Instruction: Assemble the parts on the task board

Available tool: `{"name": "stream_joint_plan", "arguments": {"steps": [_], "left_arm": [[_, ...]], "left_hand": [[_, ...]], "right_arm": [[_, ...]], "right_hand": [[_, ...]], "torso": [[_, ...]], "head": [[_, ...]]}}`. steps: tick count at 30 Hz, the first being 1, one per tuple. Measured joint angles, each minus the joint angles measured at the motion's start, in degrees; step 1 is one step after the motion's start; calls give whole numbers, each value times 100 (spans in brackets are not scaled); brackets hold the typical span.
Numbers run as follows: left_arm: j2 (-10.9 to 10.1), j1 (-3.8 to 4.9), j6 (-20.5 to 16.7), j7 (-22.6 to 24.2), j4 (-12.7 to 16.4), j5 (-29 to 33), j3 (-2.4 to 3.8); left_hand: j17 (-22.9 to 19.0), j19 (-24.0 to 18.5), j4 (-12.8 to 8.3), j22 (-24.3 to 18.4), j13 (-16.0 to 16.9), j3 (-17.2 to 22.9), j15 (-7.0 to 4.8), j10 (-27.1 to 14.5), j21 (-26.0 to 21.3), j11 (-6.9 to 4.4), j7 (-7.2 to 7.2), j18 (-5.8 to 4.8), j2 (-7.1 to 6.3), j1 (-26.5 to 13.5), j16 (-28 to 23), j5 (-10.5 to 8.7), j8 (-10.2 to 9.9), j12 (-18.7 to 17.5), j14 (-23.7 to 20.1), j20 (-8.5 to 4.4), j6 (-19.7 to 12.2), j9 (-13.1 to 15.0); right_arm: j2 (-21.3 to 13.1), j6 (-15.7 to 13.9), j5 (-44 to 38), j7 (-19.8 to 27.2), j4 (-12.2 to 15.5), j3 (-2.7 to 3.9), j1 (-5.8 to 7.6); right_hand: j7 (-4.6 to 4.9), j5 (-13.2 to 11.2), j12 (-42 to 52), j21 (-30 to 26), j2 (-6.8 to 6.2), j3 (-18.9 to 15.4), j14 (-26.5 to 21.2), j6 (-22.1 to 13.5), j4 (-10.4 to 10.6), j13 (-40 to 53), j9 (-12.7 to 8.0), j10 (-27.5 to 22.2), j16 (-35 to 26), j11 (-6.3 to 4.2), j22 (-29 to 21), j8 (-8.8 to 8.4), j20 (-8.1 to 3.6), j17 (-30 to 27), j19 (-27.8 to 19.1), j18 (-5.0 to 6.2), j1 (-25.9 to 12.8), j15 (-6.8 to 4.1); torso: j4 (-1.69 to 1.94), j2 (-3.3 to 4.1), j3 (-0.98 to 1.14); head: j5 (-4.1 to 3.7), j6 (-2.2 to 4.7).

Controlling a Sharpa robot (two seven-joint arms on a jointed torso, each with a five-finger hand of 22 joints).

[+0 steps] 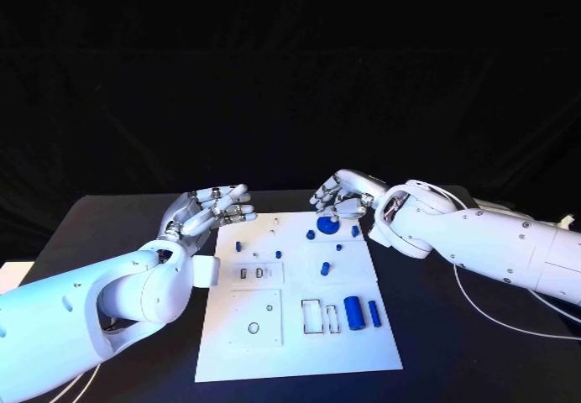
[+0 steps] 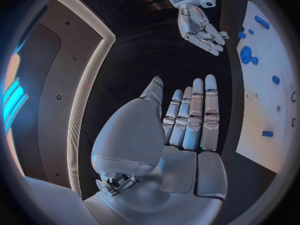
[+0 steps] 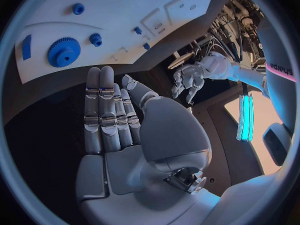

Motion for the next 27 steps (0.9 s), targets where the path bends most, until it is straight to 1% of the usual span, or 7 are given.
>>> {"name": "stream_joint_plan", "arguments": {"steps": [2, 6, 11, 15, 18, 24, 27], "left_arm": [[-23, 1, 25, -14, 78, 20, 1], [-82, 1, 53, -34, 229, 60, 3], [-115, 3, 68, -49, 355, 102, 8], [-114, 3, 72, -56, 401, 123, 9], [-106, 3, 73, -60, 408, 136, 9], [-103, 3, 73, -66, 414, 151, 9], [-107, 4, 74, -67, 419, 155, 9]], "left_hand": [[5, 0, 0, -8, 0, 0, 0, 0, 0, 0, 0, 0, 24, -23, 0, 0, -4, 0, 0, 0, 0, 0], [4, 0, 0, -9, 0, 0, 0, 0, 0, 0, 0, 0, 23, -23, 0, 0, -4, 0, 0, 0, 0, 0], [12, 0, -16, -9, -1, -16, 0, -1, 0, 1, 0, 0, 23, -23, -23, 0, -4, 0, 0, 0, 0, 0], [16, 0, -16, -13, -1, -16, 0, -1, 0, 1, 0, -1, 22, -23, -23, 0, -4, 0, -1, 0, 0, 1], [18, 0, -16, -15, -1, -16, 1, -2, 0, 2, 0, -1, 22, -23, -23, 0, -4, 0, -1, 0, 0, 1], [18, 0, -16, -15, -1, -16, 1, -3, 0, 3, 0, -2, 22, -23, -23, 0, -4, -27, -1, 0, 0, 1], [18, 0, -16, -15, -1, -16, 1, -4, 0, 4, 0, -2, 22, -23, -23, 0, -4, -27, -1, 0, 0, 1]], "right_arm": [[23, 161, -438, -217, 30, 1, 38], [60, 403, -1119, -556, 77, 3, 98], [101, 612, -1725, -876, 115, 5, 146], [126, 719, -1984, -1015, 135, 5, 157], [163, 814, -2138, -1096, 152, 5, 163], [230, 1015, -2321, -1186, 177, 1, 165], [262, 1101, -2374, -1209, 162, -2, 166]], "right_hand": [[-15, -32, 0, 253, -50, -50, 55, 15, 50, 0, 0, 41, 229, -41, 143, 0, -72, 167, 115, 0, -50, -45], [-40, -82, 0, 718, -136, -12, 64, 15, 192, 0, -10, 38, 1012, -101, 418, 0, -143, 671, 184, -1, -44, -54], [-80, -118, 0, 1147, -259, 41, 64, -26, 364, -1, -10, -76, 1880, -90, 675, 0, -132, 1240, 213, 0, -87, -54], [-80, -141, 0, 1422, -328, 120, 63, -26, 475, -1, -10, -128, 2293, -79, 851, 0, -84, 1610, 165, 0, -18, -54], [-80, -141, 0, 1625, -349, 187, 63, -26, 557, -1, -10, -128, 2854, -79, 981, 0, -75, 2233, 88, -1, 4, -54], [-98, -141, 0, 1937, -438, 300, 63, -7, 703, -1, -10, -128, 3714, -79, 1183, 0, -60, 3194, -26, 0, 47, -54], [-98, -141, 0, 2023, -438, 338, 63, -7, 740, -2, -10, -128, 3910, -79, 1237, 0, -39, 3417, -47, 0, 47, -54]], "torso": [[13, 49, -3], [40, 145, -9], [67, 230, -13], [86, 276, -19], [96, 304, -21], [105, 333, -24], [108, 339, -24]], "head": [[-29, 20], [-76, 82], [-94, 105], [-95, 94], [-95, 89], [-96, 79], [-96, 74]]}}
